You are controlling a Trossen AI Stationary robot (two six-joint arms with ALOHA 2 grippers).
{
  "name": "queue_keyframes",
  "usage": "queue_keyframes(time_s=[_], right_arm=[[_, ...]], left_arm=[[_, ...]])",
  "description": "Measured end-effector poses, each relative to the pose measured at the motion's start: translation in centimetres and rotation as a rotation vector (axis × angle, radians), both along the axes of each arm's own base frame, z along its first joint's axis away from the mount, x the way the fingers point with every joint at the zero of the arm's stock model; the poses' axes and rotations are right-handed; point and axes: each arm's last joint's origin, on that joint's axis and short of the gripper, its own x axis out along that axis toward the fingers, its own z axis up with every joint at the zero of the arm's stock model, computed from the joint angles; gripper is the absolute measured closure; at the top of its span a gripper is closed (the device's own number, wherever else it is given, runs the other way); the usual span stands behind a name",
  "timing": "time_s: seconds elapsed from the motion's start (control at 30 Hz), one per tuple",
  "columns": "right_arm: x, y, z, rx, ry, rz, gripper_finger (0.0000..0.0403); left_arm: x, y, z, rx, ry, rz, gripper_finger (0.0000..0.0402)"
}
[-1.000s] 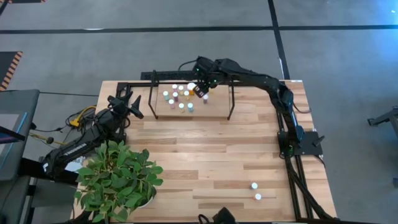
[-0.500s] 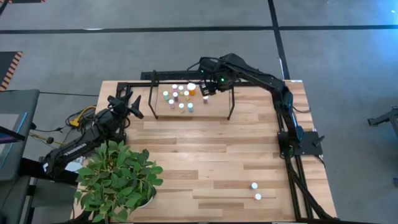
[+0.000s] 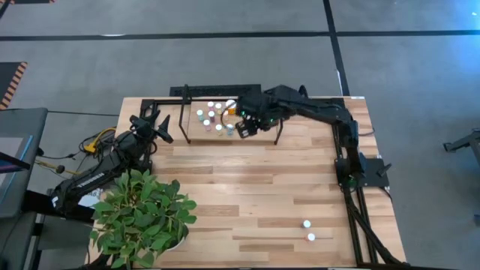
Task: Pick and place medicine bottles onto shelf by color
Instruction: Put the blue pill bottle on the shelf
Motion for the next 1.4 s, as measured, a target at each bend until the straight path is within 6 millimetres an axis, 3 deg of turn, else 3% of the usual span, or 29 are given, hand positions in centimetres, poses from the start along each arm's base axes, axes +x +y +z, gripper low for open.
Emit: queue_keyframes(time_s=[0.23,0.43,0.6,0.83,1.03,1.4], right_arm=[[1.3,5.6,-0.5,0.118,-0.05,-0.054,0.0163],[2.9,11.9,-3.6,0.217,0.008,-0.232,0.0163],[2.3,15.0,-6.2,0.317,0.108,-0.457,0.0169],[-2.6,18.5,-7.2,0.341,0.22,-0.667,0.0205],[-6.8,21.5,-7.1,0.326,0.189,-0.774,0.0224],[-11.0,23.7,-9.2,0.322,0.215,-0.783,0.0224]], left_arm=[[0.0,0.0,0.0,0.0,0.0,0.0,0.0187],[0.0,0.0,0.0,0.0,0.0,-0.001,0.0187],[0.0,0.0,0.0,0.0,0.0,-0.001,0.0187],[0.0,0.0,0.0,0.0,0.0,-0.002,0.0187],[0.0,0.0,0.0,0.0,0.0,-0.002,0.0187],[0.0,0.0,0.0,0.0,0.0,-0.001,0.0187]])
